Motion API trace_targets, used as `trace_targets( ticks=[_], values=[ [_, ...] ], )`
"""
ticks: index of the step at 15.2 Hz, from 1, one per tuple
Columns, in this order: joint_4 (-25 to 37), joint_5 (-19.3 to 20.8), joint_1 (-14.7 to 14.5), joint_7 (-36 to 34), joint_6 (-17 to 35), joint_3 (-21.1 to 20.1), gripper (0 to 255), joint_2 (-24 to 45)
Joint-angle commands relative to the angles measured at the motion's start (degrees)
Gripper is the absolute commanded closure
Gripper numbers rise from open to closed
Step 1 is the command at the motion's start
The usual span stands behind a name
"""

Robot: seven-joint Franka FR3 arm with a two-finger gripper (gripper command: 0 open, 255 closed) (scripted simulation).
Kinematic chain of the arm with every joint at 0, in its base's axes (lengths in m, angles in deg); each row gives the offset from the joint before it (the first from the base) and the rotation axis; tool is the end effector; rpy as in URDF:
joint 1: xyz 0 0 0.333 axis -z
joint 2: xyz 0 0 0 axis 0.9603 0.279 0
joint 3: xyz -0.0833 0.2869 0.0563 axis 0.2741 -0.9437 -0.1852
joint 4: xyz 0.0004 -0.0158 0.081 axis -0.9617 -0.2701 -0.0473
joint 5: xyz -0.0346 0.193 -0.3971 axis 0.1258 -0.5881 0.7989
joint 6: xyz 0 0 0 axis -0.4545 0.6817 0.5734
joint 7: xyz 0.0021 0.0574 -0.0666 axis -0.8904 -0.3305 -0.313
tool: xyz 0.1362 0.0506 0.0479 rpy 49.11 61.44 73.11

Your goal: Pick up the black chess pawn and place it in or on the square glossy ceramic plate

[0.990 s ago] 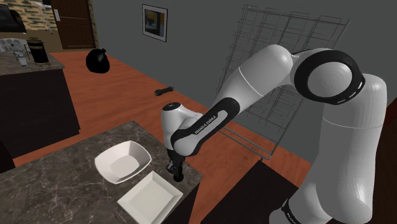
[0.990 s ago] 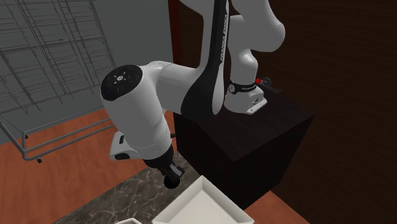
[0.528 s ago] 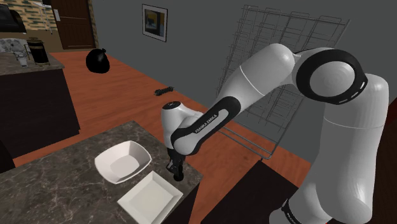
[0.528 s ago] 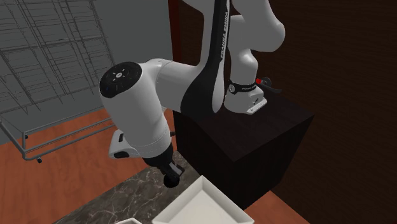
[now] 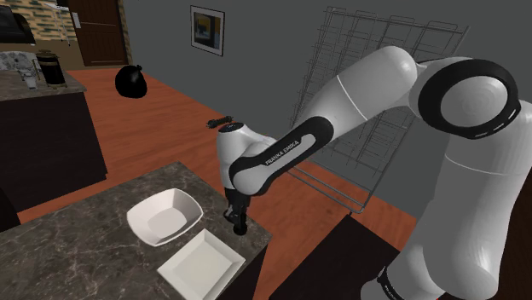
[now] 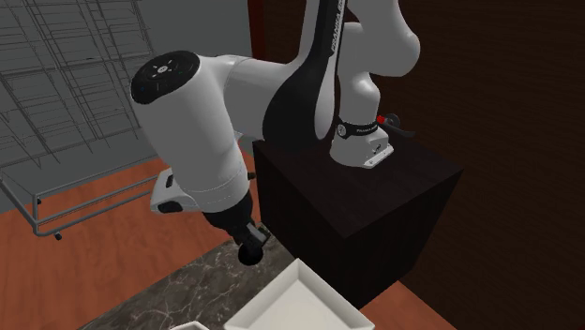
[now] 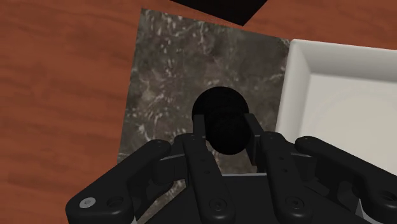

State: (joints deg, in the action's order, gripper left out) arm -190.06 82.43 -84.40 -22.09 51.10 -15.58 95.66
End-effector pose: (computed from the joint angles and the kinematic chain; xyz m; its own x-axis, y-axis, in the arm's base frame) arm 0.5066 0.2213 0.1428 0.9247 0.3337 -0.1832 0.3429 -0.9392 0.0199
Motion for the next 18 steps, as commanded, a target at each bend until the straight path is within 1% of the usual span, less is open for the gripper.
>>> trace_targets(
  ticks=[1,8,13,18],
  values=[
    [0.1,-0.4,0.1,0.3,-1.3,-0.2,255,-1.2],
    [0.9,-1.6,0.4,1.1,-5.5,-0.6,255,-4.7],
    [6.0,-1.4,-3.8,-5.4,-7.3,-3.0,255,-1.2],
    [12.8,-0.7,-8.2,-11.8,-9.7,-4.9,255,3.4]
  ],
)
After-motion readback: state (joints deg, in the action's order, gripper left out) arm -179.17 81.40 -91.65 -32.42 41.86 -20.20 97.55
